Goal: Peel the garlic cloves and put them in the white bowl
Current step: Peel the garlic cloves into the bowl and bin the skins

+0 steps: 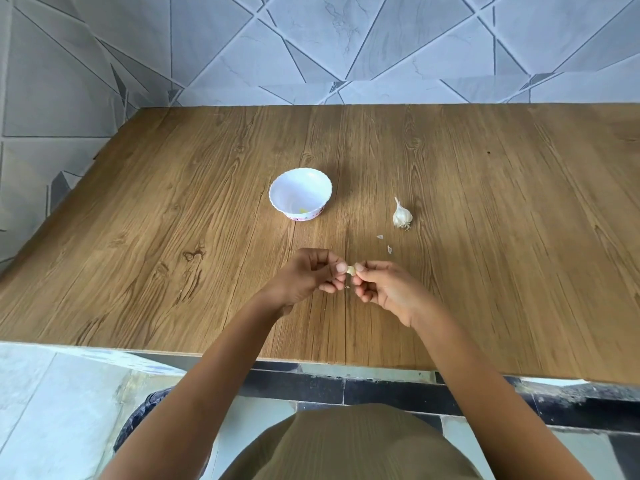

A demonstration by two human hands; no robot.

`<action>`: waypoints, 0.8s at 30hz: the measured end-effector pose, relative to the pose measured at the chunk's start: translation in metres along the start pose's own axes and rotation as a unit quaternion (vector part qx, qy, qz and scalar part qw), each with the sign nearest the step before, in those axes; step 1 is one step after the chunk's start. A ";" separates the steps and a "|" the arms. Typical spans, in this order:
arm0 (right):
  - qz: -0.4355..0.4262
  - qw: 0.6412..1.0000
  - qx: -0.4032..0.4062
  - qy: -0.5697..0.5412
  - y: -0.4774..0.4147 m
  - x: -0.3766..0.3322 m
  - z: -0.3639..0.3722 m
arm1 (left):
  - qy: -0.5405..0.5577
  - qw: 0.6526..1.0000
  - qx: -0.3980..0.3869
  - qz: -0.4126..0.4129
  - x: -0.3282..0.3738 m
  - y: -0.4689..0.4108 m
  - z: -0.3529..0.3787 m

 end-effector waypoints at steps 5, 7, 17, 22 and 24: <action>0.007 0.995 0.072 0.070 -0.003 -0.001 -0.009 | 0.020 0.999 0.021 0.023 0.004 0.000 -0.004; -0.048 0.978 0.158 0.126 0.003 -0.008 -0.020 | 0.040 0.997 0.056 0.018 0.001 0.001 -0.010; -0.157 0.979 0.097 0.089 0.005 -0.017 -0.007 | 0.017 0.996 0.081 -0.017 -0.001 0.003 -0.011; -0.144 0.987 0.064 0.022 0.001 -0.005 -0.008 | 0.077 0.994 0.066 -0.027 -0.002 0.005 -0.008; -0.157 0.985 0.066 0.037 0.002 -0.005 -0.007 | 0.058 0.995 0.069 -0.040 -0.002 0.006 -0.007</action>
Point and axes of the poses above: each hand's wrist, its own y-axis away from the middle knuckle, its own z-axis out of the palm, x = y × z, the point moved 9 cm from there along -y, towards the middle knuckle, and after that the axes turned 9 degrees about -x, right-handed, at the moved point
